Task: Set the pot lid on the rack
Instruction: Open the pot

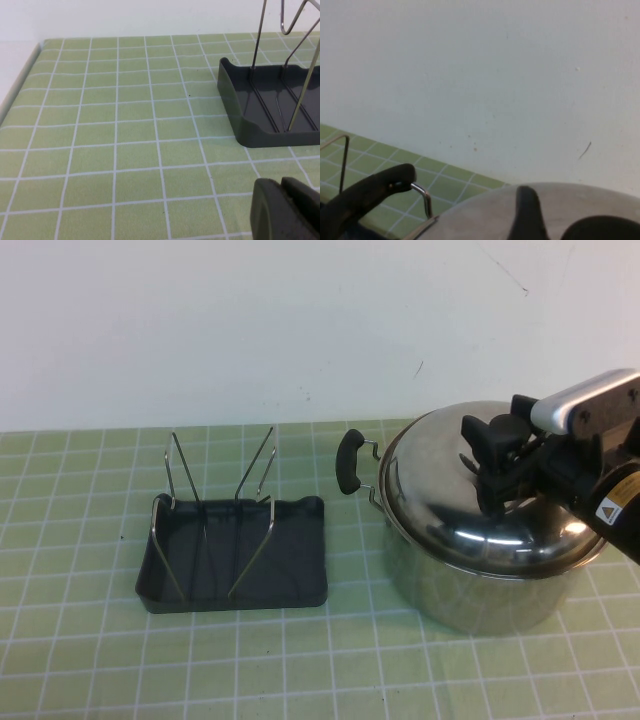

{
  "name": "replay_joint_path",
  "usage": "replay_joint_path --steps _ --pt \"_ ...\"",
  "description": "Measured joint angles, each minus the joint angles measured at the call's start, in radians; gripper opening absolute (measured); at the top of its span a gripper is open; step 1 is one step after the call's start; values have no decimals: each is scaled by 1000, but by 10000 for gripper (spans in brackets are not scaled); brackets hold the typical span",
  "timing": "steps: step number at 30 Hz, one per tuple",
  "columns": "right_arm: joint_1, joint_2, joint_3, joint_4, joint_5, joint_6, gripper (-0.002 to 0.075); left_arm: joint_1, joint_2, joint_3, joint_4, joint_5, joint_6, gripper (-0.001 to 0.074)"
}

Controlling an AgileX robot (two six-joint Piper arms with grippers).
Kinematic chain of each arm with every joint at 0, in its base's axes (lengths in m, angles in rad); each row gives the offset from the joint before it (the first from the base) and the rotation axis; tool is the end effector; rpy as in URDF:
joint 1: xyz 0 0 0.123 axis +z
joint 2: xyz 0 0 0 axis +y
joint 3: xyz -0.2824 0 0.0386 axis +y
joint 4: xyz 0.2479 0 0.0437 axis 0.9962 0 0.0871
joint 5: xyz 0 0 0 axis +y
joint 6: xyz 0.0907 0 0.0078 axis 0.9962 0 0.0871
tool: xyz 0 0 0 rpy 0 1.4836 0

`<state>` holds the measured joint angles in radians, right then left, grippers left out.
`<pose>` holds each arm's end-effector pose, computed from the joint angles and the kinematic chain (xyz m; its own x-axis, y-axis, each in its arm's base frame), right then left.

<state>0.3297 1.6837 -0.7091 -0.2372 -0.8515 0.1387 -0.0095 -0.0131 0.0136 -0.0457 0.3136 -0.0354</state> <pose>0.3118 0.1237 0.2141 -0.0379 -0.0330 -0.9987 -0.4865 0.8736 -0.0104 0.0537 -0.0018 0.1809 -0.2258 -0.0766 -0.9712 0.0055 0.9968 -0.0799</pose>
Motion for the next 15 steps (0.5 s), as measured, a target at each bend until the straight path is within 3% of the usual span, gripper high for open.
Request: replay_joint_path --steps 4,15 --pt "0 0 0 0 0 0 347 0 0 0 0 0 0 -2" --pt "2 -17 0 -41 -88 71 336 0 0 0 0 0 0 -2"
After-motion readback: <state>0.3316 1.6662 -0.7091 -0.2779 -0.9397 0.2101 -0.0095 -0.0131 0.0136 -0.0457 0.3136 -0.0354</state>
